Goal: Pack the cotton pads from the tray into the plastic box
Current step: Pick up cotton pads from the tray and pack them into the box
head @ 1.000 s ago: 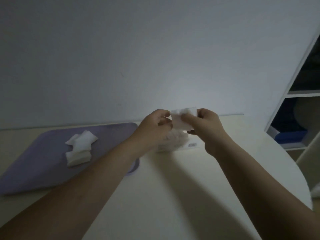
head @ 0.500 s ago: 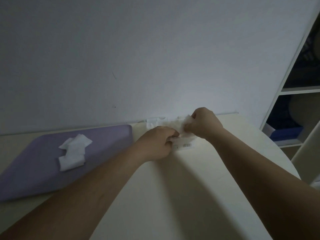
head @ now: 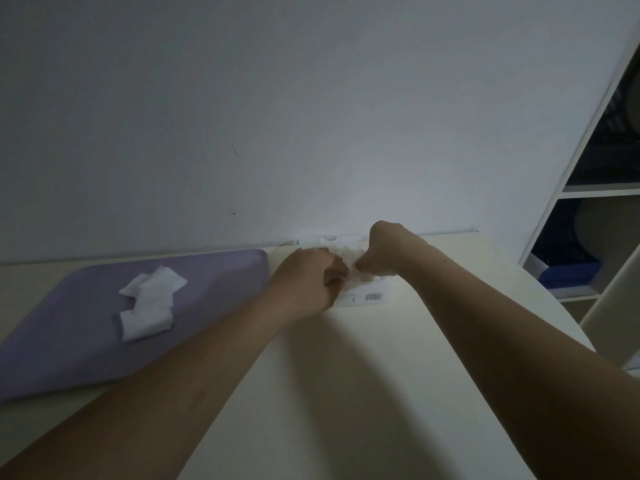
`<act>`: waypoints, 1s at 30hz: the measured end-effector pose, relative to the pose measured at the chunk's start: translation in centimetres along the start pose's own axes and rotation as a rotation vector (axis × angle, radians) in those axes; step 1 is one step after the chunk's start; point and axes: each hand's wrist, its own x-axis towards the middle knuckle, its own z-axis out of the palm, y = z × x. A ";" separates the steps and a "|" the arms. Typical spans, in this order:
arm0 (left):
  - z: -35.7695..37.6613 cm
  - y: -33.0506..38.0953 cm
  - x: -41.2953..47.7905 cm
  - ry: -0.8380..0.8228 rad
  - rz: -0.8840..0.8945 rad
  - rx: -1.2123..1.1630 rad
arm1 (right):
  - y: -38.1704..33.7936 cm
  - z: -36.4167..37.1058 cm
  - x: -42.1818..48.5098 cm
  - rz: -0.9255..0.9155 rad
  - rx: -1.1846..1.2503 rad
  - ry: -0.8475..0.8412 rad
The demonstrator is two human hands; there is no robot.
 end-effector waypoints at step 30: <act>-11.3 -9.0 -9.2 0.013 -0.407 0.444 | -15.7 6.2 -5.0 -0.477 0.266 0.039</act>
